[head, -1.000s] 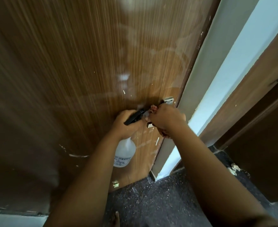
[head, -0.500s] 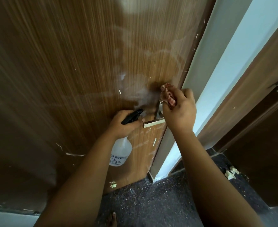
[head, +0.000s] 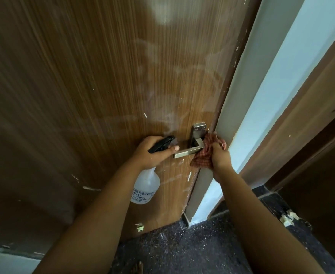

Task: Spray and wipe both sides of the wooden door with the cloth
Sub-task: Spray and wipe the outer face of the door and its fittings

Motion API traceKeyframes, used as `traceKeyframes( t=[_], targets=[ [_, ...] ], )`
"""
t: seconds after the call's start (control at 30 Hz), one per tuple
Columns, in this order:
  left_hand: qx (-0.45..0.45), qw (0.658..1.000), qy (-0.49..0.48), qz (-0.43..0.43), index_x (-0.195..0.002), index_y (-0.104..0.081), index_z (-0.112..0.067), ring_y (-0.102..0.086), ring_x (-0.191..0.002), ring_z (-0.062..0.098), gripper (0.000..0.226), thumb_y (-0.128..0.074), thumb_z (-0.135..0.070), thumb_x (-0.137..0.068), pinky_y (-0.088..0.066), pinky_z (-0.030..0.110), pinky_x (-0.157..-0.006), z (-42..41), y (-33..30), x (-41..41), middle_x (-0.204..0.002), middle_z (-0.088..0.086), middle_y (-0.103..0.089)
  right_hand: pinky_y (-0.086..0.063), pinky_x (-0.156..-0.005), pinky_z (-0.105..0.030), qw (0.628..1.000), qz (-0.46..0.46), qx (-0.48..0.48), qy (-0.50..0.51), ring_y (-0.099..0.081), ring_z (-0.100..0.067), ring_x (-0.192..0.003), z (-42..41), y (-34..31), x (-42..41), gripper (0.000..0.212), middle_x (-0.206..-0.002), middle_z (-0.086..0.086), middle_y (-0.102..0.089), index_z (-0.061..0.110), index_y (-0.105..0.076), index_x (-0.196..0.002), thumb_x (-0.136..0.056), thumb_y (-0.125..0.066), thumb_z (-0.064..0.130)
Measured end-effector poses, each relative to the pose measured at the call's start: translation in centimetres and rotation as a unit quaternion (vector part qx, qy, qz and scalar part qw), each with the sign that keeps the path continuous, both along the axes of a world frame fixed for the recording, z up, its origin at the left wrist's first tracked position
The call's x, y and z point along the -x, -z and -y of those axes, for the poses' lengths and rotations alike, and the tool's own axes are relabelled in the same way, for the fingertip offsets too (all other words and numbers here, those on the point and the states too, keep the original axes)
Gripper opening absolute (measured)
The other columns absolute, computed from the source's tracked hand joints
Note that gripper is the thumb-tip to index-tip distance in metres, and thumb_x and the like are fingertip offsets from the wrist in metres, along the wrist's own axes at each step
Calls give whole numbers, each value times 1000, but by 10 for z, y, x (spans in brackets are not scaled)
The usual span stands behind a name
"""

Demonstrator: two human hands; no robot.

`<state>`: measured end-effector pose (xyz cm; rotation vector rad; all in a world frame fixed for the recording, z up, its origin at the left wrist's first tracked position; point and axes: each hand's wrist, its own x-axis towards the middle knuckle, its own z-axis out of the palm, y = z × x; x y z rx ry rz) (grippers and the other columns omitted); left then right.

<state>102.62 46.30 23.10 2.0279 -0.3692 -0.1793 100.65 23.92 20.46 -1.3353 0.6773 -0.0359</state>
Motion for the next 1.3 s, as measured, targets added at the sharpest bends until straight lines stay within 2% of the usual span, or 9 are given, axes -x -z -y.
traceKeyframes(
  t=[0.1, 0.3, 0.43, 0.53, 0.67, 0.77, 1.0, 1.2, 1.3],
  targets=[
    [0, 1000, -1, -6, -85, -71, -11, -71, -79, 25, 42, -73, -53, -83, -58, 48, -70, 0, -2, 2, -79, 11, -71, -51, -95, -53, 996, -29, -85, -9, -64, -35, -104, -11, 21, 10, 30, -116, -18, -66, 9, -54, -125, -100, -49, 23],
    [5, 999, -17, -27, -85, -71, -10, -69, -75, 14, 32, -73, -41, -88, -52, 25, -56, 6, -12, 7, -75, 2, -71, -51, -87, -39, 991, -61, 19, -117, -62, -27, -97, -66, 29, 26, 15, -110, -13, -68, 10, -61, -108, -95, -53, 13],
    [20, 1000, -12, -13, -89, -69, -9, -71, -77, 22, 30, -75, -38, -88, -55, 26, -57, 11, -28, 16, -85, 15, -73, -49, -85, -37, 996, -12, -25, 82, -60, -26, -99, -66, 26, 40, 15, -97, -3, -63, 15, -60, -107, -95, -57, 21],
    [41, 999, -29, -13, -93, -70, -10, -69, -72, 11, 28, -74, -38, -89, -51, 18, -55, 17, -52, 20, -82, 8, -73, -55, -87, -40, 972, 81, -81, 205, -65, -28, -103, -35, -1, 40, 10, -96, -1, -67, 20, -65, -94, -93, -57, 15],
    [53, 997, -58, 17, -94, -71, -11, -71, -76, 13, 28, -73, -38, -89, -52, 20, -55, 27, -86, 24, -81, 5, -75, -57, -88, -42, 964, 171, -95, 181, -69, -28, -100, -20, -50, 37, 14, -102, -7, -71, 17, -68, -100, -90, -61, 11],
    [53, 993, -80, 69, -90, -71, -7, -72, -80, 24, 30, -74, -37, -88, -59, 35, -64, 37, -120, 31, -83, 10, -74, -58, -84, -41, 964, 244, -71, 83, -71, -24, -96, -36, -100, 34, 20, -100, -7, -74, 17, -71, -104, -87, -63, 13],
    [69, 975, -123, 175, -93, -74, -6, -71, -82, 22, 41, -70, -47, -89, -62, 46, -71, 42, -229, 47, -92, 14, -74, -56, -91, -47, 925, 379, -28, 21, -70, -24, -96, -55, -231, 25, 10, -95, -6, -74, 23, -71, -89, -81, -66, 19],
    [107, 945, -145, 272, -95, -75, -10, -73, -81, 25, 37, -68, -46, -91, -63, 46, -73, 49, -357, 59, -90, 11, -75, -52, -94, -49, 881, 464, 91, 13, -64, -21, -104, -64, -369, 23, 66, -114, -1, -65, 26, -65, -112, -54, -63, 59],
    [124, 934, -155, 296, -92, -76, -17, -71, -82, 22, 32, -66, -47, -91, -63, 42, -76, 54, -418, 57, -87, 6, -74, -53, -91, -44, 846, 520, 119, 15, -64, -15, -94, -67, -431, 27, 40, -103, 0, -66, 26, -67, -104, -70, -64, 49]
  ],
)
